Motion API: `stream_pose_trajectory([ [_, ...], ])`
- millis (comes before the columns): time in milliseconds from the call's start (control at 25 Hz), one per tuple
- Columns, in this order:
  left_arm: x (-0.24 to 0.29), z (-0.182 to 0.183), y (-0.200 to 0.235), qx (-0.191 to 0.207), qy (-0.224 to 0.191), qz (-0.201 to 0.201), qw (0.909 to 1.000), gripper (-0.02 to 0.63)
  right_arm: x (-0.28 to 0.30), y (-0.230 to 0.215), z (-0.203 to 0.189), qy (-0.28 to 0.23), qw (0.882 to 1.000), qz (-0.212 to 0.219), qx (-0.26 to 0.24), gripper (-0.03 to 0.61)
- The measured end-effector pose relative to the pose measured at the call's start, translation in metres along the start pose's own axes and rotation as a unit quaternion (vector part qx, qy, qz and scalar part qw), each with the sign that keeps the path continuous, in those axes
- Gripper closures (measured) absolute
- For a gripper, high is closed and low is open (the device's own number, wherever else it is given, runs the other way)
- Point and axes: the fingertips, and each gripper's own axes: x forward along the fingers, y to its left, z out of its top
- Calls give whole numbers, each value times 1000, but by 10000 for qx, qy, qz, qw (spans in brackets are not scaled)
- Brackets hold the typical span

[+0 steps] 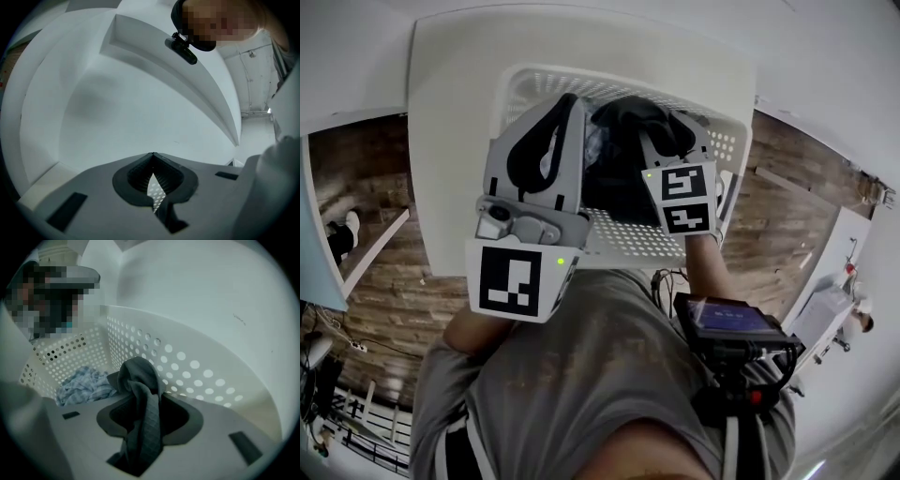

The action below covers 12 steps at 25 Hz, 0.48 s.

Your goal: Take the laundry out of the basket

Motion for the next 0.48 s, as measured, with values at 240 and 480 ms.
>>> stream_pose_trajectory([
  [240, -8, 6, -8, 170, -48, 1, 9998, 606, -12, -4, 9, -296, 9995, -7, 147, 505],
  [480, -19, 18, -26, 406, -163, -30, 9990, 606, -35, -3, 26, -892, 9956, 124, 277, 518],
])
